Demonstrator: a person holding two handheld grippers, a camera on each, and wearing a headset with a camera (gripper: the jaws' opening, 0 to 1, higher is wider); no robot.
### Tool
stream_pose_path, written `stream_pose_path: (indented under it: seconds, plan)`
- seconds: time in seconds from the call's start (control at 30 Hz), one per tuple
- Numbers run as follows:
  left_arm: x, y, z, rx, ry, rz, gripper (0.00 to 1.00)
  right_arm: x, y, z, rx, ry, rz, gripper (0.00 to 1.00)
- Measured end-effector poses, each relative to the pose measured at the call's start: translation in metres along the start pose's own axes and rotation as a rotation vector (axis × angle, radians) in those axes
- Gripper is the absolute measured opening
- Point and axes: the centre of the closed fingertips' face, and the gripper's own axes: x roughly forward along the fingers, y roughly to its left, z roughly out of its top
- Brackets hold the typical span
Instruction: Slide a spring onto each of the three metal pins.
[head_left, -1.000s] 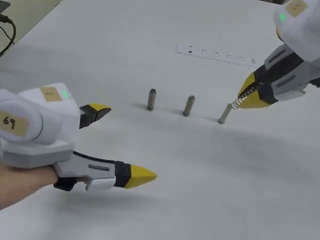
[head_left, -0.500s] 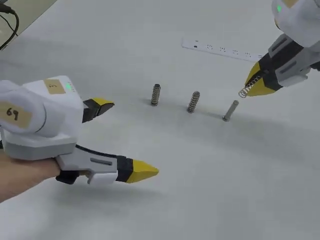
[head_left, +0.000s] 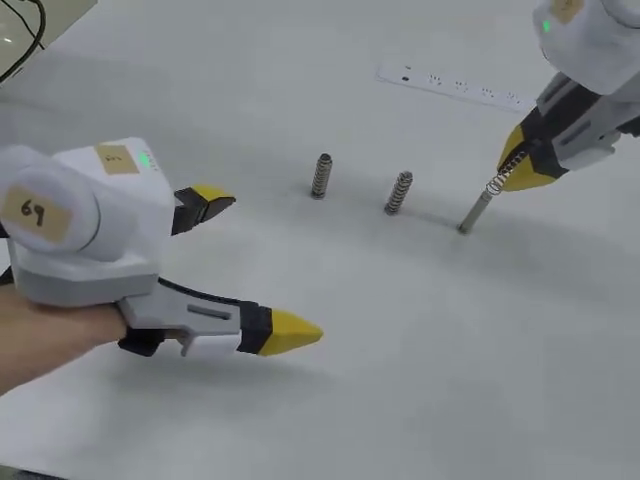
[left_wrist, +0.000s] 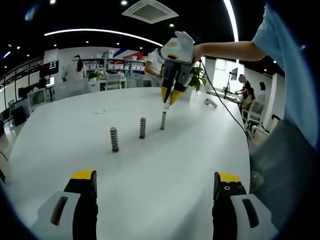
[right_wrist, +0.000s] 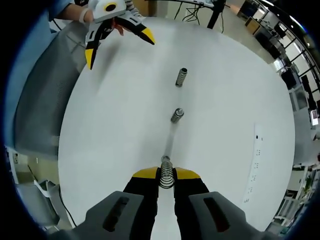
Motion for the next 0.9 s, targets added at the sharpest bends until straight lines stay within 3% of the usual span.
stream_pose_path:
  seconds: [0.9]
  plan:
    - [0.002, 0.002, -0.009, -0.030, 0.018, -0.001, 0.93, 0.027, 0.000, -0.007, -0.006, 0.043, 0.048, 0.08]
